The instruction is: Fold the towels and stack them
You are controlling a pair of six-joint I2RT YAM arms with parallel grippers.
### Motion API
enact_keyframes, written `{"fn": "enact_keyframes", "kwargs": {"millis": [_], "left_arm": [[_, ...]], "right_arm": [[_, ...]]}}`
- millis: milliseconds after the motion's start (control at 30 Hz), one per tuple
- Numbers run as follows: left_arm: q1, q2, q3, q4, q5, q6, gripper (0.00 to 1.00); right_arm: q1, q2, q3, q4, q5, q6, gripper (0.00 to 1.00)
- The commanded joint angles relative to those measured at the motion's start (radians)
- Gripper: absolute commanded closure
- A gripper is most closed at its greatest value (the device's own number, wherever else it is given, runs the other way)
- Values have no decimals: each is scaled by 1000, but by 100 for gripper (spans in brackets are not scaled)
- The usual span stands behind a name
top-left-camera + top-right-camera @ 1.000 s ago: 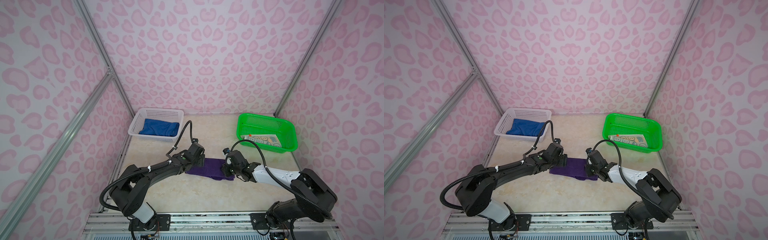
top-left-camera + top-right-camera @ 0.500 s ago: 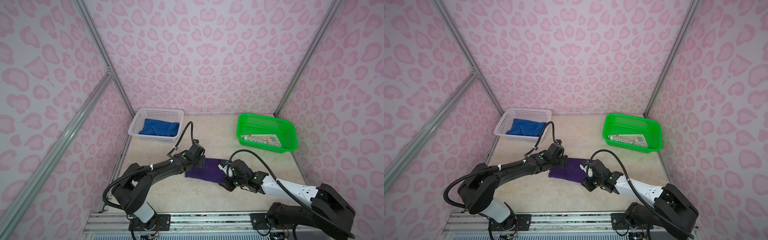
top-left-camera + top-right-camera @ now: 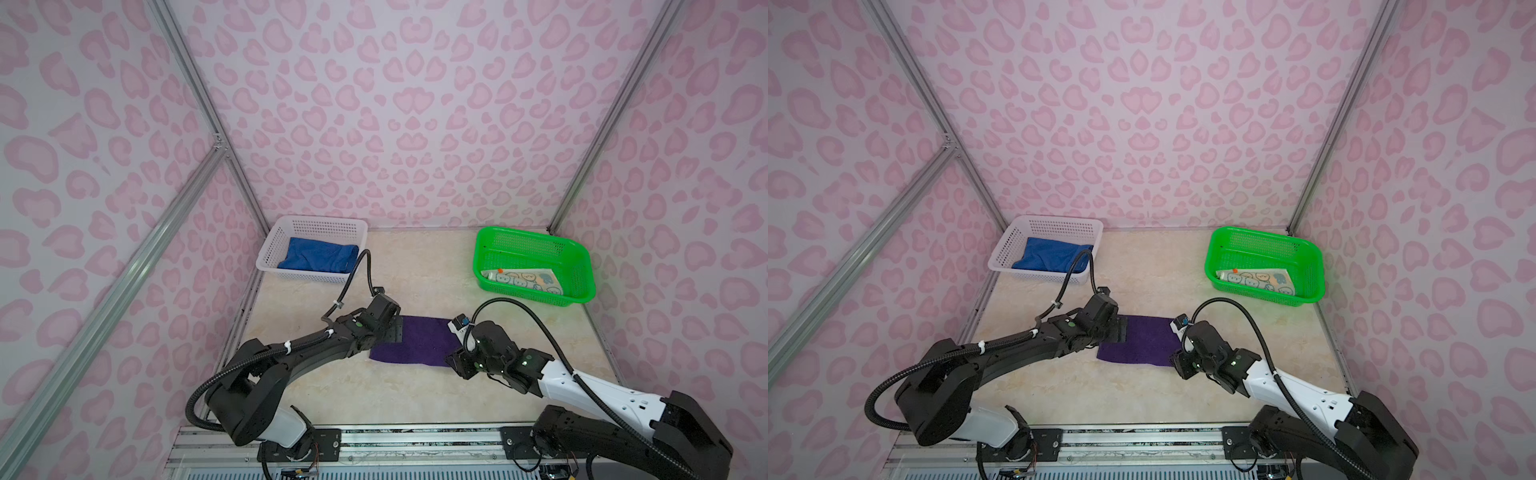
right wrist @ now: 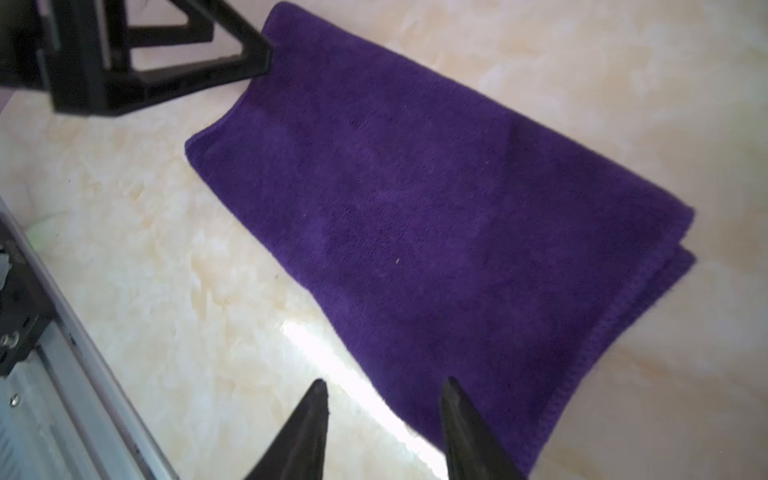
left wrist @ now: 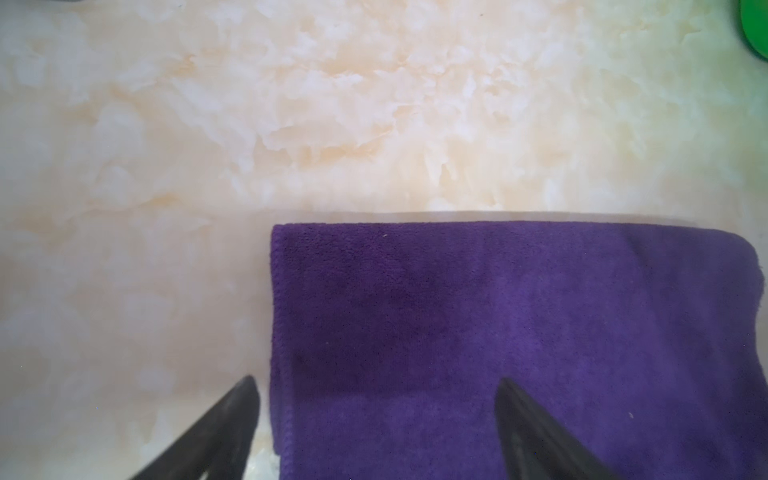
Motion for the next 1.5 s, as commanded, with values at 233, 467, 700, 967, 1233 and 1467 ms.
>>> {"fn": "enact_keyframes", "kwargs": {"millis": [233, 467, 700, 967, 1233, 1467], "left_arm": [[103, 0, -94, 105, 180, -42, 2], [111, 48, -140, 164, 266, -41, 6], [111, 122, -161, 211, 311, -24, 19], [112, 208, -155, 296, 414, -42, 51], [113, 257, -71, 208, 369, -16, 97], [123, 238, 171, -87, 120, 138, 97]], "right_arm": [[-49, 301, 39, 219, 39, 94, 67], [-67, 342, 21, 230, 67, 109, 73], [-84, 372, 16, 222, 64, 105, 75], [-85, 410, 33, 236, 55, 100, 75], [-101, 415, 44, 247, 49, 86, 75], [-148, 306, 22, 272, 75, 32, 55]]}}
